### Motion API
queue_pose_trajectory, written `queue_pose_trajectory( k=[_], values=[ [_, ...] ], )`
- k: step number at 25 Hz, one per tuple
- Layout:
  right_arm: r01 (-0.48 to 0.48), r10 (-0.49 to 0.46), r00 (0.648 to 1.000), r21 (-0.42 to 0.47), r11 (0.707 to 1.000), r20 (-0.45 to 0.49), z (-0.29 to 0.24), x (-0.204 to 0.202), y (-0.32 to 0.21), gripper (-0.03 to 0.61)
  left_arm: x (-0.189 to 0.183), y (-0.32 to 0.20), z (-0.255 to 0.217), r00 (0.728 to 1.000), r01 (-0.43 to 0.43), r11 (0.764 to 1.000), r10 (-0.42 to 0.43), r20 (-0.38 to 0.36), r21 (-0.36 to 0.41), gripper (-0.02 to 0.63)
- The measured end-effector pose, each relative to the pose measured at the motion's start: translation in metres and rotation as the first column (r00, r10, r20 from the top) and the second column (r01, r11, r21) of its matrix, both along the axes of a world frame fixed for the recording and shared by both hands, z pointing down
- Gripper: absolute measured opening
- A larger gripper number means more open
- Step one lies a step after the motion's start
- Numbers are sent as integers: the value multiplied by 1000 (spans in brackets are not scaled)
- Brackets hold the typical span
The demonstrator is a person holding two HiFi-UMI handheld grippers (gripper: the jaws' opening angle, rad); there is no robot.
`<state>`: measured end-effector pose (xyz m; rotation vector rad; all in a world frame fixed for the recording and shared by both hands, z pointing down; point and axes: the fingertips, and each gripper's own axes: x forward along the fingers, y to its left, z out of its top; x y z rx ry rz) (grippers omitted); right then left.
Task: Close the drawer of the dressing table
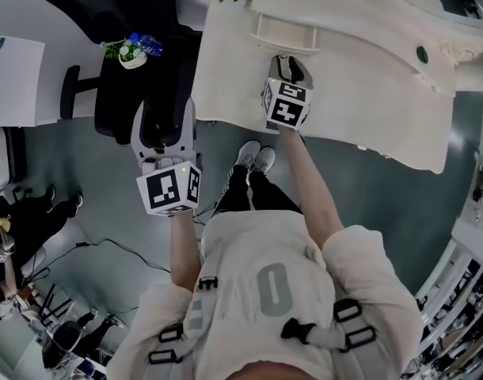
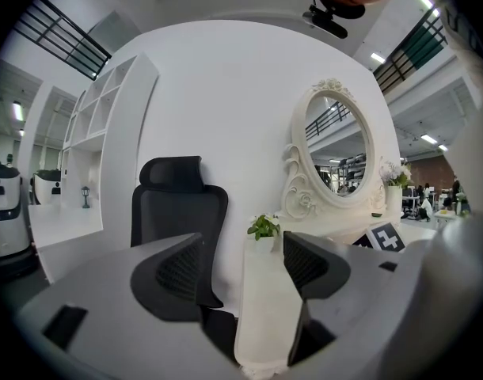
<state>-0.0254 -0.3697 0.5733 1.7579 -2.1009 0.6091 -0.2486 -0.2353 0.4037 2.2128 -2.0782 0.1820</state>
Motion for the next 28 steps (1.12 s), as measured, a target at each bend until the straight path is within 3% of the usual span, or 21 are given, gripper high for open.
queue_pose_trajectory(
  k=[10,28],
  values=[
    [11,-11,1000,4,1000,-6,1,-3,-3,107,-11,8,5,999,37,999,-37,4,-12,301],
    [38,-38,999,-11,999,-26,0,-4,-4,104,-6,-1,11,1000,18,1000,-18,-16,-16,301]
  ],
)
